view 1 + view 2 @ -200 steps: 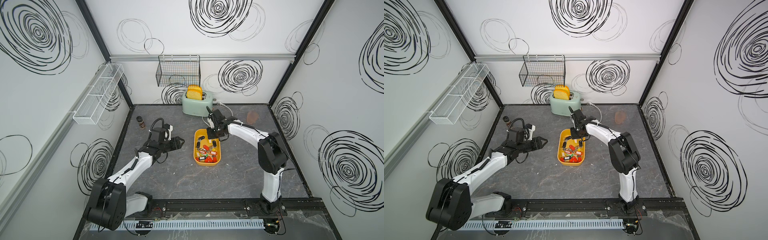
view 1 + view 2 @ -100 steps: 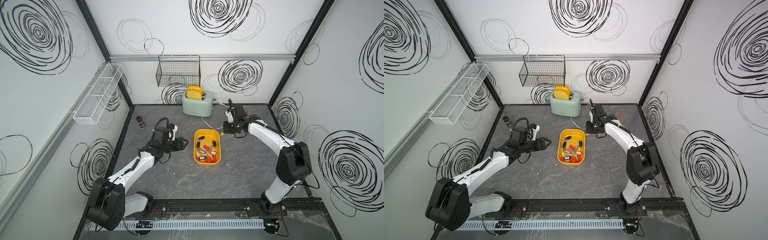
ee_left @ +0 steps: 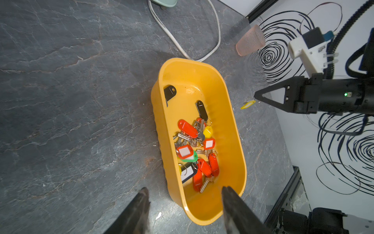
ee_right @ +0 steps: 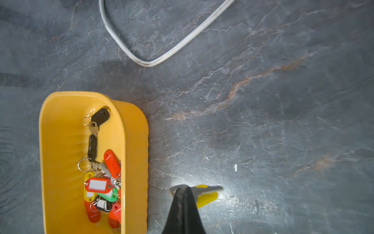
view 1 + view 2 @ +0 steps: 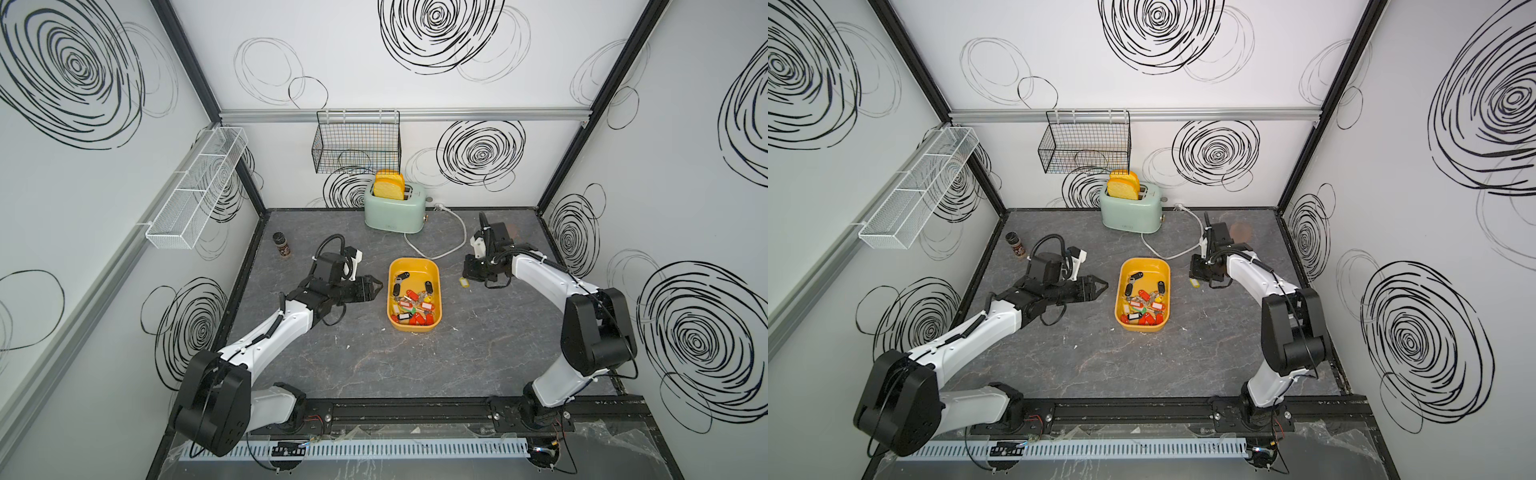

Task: Take the keys out of the storage box
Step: Place the key at the center of the board.

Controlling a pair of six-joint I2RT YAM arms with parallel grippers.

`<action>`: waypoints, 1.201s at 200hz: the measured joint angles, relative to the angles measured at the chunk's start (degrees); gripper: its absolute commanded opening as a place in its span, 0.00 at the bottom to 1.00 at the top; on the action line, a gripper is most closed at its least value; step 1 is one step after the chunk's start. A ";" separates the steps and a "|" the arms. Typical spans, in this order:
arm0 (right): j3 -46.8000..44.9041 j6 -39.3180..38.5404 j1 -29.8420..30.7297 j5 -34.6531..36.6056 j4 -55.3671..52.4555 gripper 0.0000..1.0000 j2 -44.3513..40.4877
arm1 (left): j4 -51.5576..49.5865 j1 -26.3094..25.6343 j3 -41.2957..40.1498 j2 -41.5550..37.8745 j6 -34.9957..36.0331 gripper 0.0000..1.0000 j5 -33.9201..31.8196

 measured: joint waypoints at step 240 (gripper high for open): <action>-5.86 1.49 -6.84 -3.87 8.00 0.32 5.90 | -0.04 -0.11 0.00 0.35 0.37 0.62 -0.44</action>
